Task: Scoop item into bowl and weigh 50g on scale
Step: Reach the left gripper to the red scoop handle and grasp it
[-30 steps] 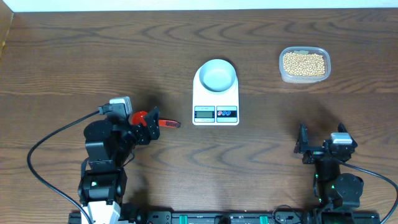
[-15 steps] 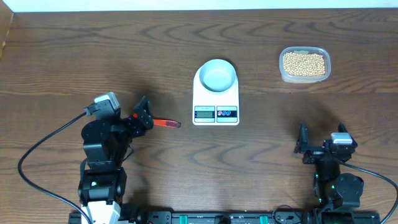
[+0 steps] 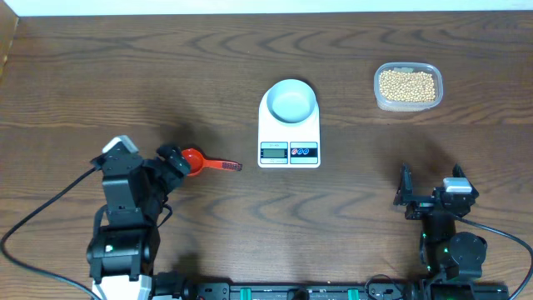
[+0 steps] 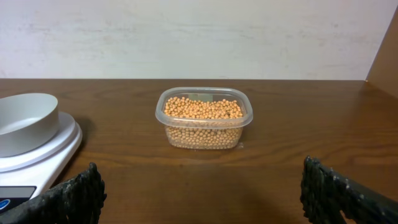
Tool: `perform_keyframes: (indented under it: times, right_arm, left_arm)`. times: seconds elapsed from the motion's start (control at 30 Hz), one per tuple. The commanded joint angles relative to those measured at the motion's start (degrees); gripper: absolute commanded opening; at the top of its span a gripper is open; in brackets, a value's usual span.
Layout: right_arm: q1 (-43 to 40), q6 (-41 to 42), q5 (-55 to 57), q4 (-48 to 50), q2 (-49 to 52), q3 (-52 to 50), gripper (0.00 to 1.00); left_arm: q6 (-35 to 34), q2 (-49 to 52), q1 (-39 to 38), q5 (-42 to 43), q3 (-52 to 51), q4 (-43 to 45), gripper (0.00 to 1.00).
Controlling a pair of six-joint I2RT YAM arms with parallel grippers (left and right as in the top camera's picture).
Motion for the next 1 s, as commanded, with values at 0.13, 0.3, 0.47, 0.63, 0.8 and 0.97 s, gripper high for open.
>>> perform_keyframes:
  times: [0.13,0.3,0.47,0.63,0.8,0.97]
  right_arm:
    - [0.39,-0.68,0.02,-0.28,-0.02,-0.09,0.99]
    - [0.39,-0.68,0.02,-0.28,-0.02,-0.09,0.99]
    - [0.39,-0.68,0.02,-0.28,-0.02,-0.09,0.99]
    - [0.39,-0.68,0.02,-0.28,-0.02,-0.09,0.99]
    - [0.39,-0.68,0.02,-0.28,-0.02,-0.09,0.99]
    - [0.39,-0.68,0.00,-0.28,-0.02,-0.09,0.99]
  left_arm:
    - [-4.50,0.07,-0.02,0.72,5.03,-4.66,0.93]
    - [-4.57,1.18,-0.02,-0.07,4.94,-4.94,0.93]
    - [-15.67,5.64,-0.02,-4.63,4.94,-10.73,0.93]
    - [-19.17,13.77,-0.02,-4.31,4.94,-12.37,0.85]
    - [-21.20,23.65,-0.02,-4.37,4.94,-10.36,0.82]
    - [-27.10,30.84,-0.02,-4.35,4.94,-6.97,0.78]
